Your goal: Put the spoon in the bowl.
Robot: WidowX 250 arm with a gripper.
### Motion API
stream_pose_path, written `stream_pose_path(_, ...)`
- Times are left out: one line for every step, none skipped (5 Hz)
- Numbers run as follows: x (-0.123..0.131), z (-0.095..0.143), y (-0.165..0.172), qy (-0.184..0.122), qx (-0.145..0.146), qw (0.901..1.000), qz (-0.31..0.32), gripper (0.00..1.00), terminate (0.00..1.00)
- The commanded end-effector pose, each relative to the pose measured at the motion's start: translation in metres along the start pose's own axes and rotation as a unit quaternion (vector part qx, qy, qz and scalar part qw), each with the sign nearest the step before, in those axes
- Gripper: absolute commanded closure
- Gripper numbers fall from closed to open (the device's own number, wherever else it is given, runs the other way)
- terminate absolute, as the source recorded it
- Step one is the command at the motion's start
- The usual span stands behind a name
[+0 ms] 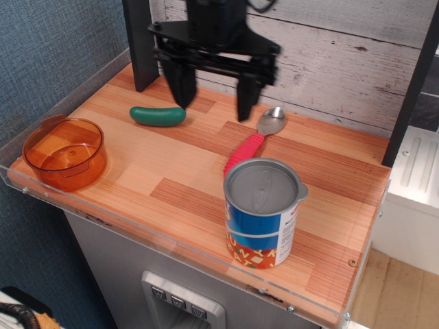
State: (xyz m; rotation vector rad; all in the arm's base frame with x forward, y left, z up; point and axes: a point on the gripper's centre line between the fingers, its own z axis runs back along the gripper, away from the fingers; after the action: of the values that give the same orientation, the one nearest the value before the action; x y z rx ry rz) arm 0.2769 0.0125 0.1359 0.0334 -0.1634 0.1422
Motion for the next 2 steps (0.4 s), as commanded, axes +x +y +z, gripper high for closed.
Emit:
stream_pose_path(0.034,-0.038,0.024,-0.009,-0.007,0.9994,0.032,0.0,0.0)
stream_pose_path(0.041,-0.056,0.014,-0.012,-0.011,0.9993,0.032,0.0,0.0)
